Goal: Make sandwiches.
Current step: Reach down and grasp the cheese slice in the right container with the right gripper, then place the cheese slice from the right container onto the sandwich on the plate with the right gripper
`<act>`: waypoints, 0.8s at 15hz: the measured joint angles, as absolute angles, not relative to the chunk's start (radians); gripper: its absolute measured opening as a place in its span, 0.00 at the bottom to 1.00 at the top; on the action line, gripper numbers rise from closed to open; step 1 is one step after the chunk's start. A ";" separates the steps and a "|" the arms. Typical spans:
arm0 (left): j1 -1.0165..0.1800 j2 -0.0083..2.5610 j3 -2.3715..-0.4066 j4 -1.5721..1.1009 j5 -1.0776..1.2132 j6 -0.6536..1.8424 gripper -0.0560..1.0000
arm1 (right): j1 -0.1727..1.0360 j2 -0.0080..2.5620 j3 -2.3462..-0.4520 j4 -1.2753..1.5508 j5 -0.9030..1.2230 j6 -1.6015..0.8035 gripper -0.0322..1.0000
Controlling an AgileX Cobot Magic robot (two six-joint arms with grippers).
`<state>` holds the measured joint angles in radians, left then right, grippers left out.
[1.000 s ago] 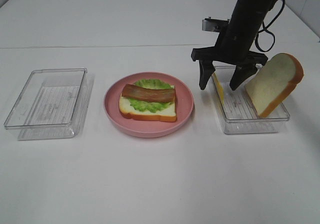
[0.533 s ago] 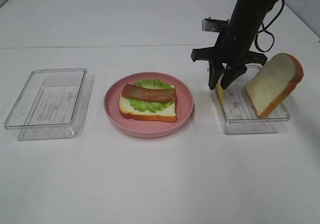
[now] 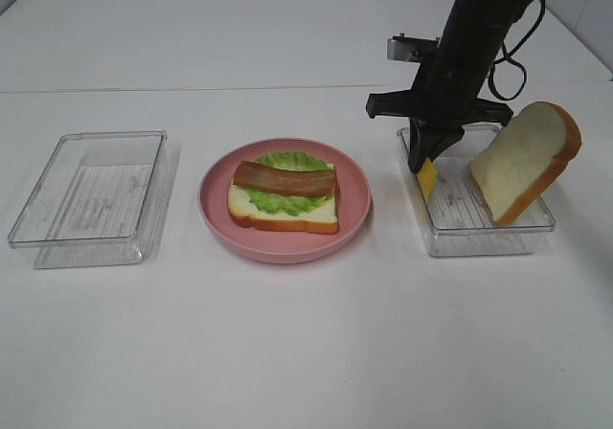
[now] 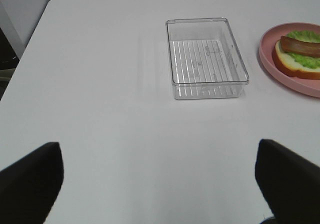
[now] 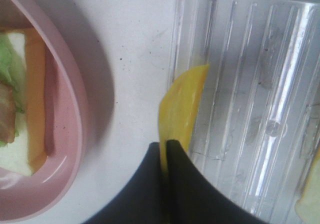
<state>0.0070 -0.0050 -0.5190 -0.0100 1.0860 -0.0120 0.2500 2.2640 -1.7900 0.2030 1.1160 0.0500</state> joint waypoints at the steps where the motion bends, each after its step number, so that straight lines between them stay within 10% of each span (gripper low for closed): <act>1: 0.007 -0.005 -0.519 -0.010 1.086 -0.012 0.96 | 0.250 2.255 -1.790 0.202 1.128 0.066 0.05; 12: 0.007 -0.005 -0.519 -0.010 1.086 -0.012 0.96 | 0.259 2.076 -1.773 0.818 1.067 -0.144 0.05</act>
<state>0.0070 -0.0050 -0.5190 -0.0100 1.0860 -0.0120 0.2590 2.0760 -1.7730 0.8180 1.0670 -0.1440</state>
